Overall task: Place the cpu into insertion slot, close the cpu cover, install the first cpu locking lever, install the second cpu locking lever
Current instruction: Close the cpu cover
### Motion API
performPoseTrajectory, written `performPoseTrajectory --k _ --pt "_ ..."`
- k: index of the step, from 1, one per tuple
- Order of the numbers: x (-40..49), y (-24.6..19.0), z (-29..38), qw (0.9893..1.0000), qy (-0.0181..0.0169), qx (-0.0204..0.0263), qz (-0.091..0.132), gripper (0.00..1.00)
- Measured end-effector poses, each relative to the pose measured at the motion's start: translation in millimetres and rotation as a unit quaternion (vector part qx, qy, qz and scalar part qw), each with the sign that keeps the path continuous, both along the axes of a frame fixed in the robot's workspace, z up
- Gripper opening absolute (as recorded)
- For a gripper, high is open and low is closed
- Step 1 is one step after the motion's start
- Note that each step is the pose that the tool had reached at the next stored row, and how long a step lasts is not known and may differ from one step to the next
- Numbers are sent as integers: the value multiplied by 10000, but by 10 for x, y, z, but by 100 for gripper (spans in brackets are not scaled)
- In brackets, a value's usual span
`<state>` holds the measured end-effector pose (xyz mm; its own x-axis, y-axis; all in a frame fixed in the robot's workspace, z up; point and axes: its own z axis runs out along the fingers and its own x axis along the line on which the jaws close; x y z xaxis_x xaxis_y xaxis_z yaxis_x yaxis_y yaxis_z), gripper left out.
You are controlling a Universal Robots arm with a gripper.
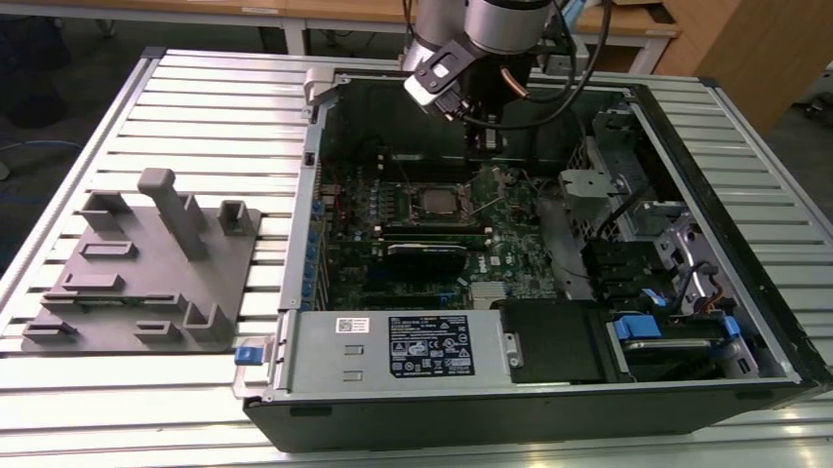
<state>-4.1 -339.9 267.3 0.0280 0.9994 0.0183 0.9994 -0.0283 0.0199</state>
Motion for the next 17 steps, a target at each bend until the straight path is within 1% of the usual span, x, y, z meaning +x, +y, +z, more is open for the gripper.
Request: performPoseTrajectory --k 7,17 --pt "116 1 0 10000 0 0 0 10" --pt "316 0 -2 10000 0 0 0 10"
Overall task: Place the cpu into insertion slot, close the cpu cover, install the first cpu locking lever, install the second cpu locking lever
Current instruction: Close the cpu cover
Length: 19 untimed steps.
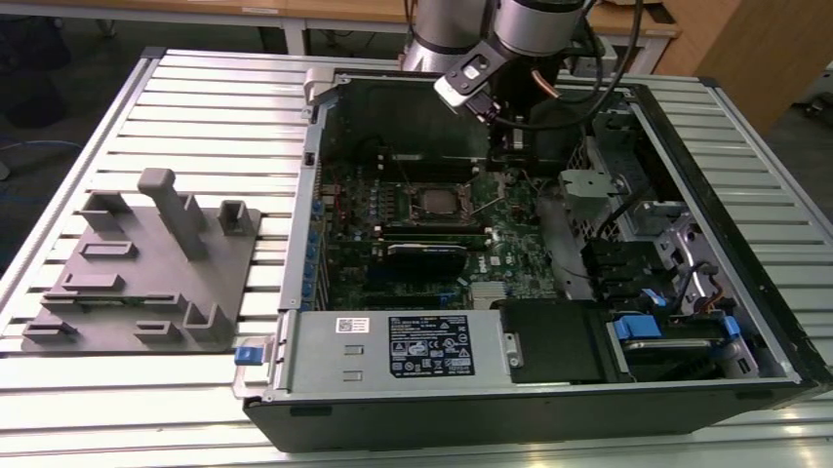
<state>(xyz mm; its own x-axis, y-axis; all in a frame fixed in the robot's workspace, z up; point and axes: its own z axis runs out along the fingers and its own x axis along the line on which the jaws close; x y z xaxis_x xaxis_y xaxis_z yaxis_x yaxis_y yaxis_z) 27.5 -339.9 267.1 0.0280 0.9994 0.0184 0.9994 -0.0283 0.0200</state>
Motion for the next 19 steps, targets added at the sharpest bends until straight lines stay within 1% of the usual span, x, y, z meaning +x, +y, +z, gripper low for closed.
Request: performPoseTrajectory --k 13,16,19 --pt "295 0 -9 10000 0 0 0 10" --pt "330 0 -19 10000 0 -1 -5 10" --pt "345 0 -53 10000 0 0 -37 10"
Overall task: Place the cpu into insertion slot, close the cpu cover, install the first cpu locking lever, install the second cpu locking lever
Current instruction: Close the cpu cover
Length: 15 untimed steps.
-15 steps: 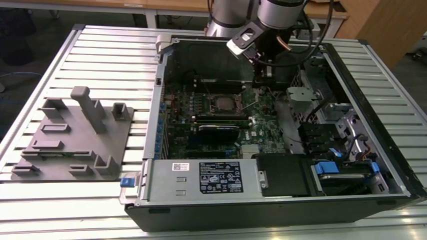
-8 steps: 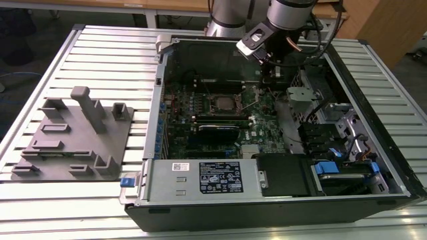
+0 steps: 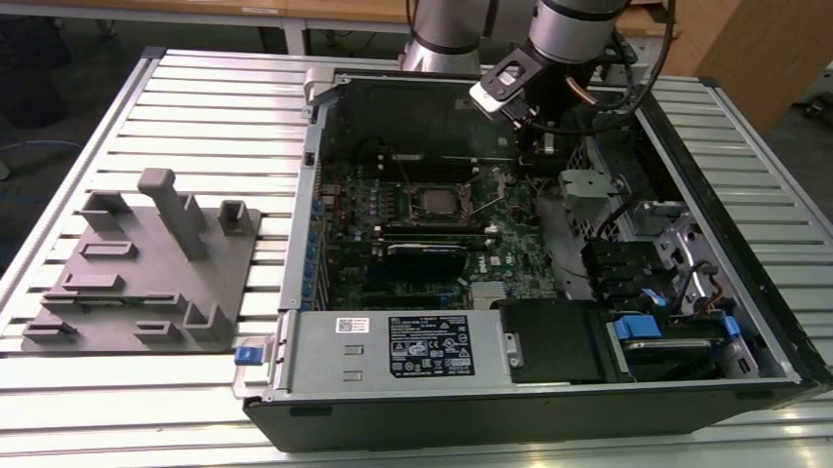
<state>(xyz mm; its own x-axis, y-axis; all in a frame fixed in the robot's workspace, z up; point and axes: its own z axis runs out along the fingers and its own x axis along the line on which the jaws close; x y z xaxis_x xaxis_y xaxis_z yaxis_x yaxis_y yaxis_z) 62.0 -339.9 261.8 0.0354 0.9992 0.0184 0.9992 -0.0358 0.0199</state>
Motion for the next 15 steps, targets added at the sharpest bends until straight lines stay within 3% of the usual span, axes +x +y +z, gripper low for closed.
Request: performPoseTrajectory --k 10,15 --pt "6 0 -137 10000 0 0 -28 10" --pt "8 0 -168 10000 0 0 -42 10"
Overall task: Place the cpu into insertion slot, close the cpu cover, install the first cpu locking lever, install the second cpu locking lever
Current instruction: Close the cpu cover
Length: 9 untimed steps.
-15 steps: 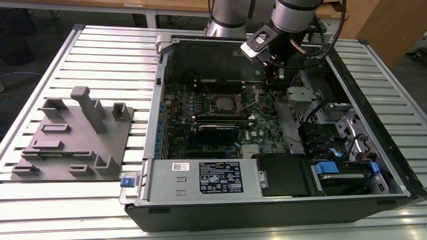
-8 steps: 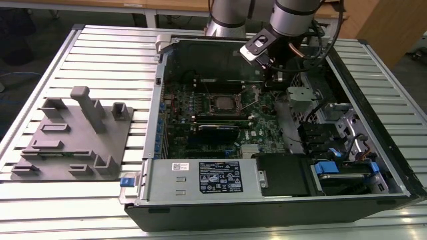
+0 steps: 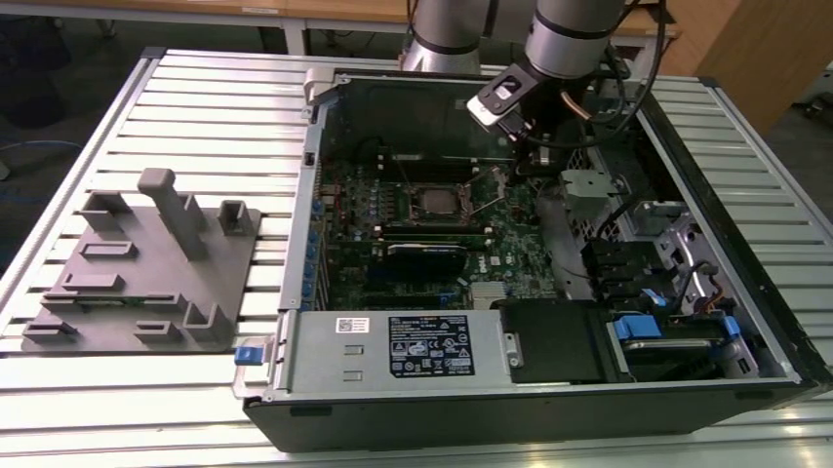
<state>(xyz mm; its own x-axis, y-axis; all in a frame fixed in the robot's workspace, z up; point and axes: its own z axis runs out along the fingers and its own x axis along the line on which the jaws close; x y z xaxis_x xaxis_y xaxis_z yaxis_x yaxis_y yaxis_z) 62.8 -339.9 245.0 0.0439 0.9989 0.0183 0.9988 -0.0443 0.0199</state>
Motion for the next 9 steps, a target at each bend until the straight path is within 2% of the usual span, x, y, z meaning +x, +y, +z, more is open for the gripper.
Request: performPoseTrajectory --k 5,9 --pt "-16 0 -4 10000 0 1 0 10" --pt "-73 0 -4 10000 -2 4 0 10"
